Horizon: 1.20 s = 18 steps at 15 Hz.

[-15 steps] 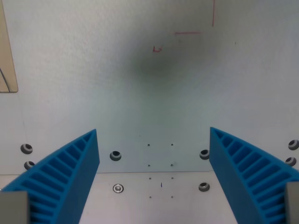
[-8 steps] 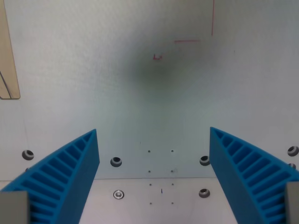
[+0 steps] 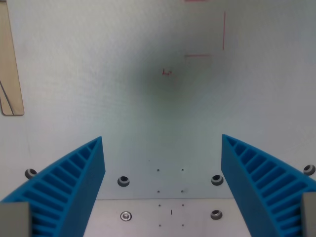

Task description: Rotate around gripper positive y

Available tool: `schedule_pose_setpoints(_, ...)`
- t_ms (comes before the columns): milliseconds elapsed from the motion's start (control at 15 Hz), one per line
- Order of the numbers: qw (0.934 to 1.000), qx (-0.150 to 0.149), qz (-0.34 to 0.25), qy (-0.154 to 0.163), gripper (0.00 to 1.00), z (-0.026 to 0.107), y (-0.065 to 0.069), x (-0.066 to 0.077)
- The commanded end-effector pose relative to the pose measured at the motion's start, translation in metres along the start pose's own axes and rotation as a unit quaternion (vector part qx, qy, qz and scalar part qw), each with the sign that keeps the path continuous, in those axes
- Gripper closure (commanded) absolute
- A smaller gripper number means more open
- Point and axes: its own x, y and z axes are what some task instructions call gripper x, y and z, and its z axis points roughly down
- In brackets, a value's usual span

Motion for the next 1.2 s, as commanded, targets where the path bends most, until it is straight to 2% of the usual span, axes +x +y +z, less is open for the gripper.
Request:
schedule_pose_setpoints(67, 0.9942, 0.000, 0.000, 0.107, 0.00, 0.0005, 0.0001, -0.0122)
schedule_pose_setpoints(1200, 0.9788, 0.000, 0.000, 0.205, 0.00, 0.0005, 0.0001, -0.0122)
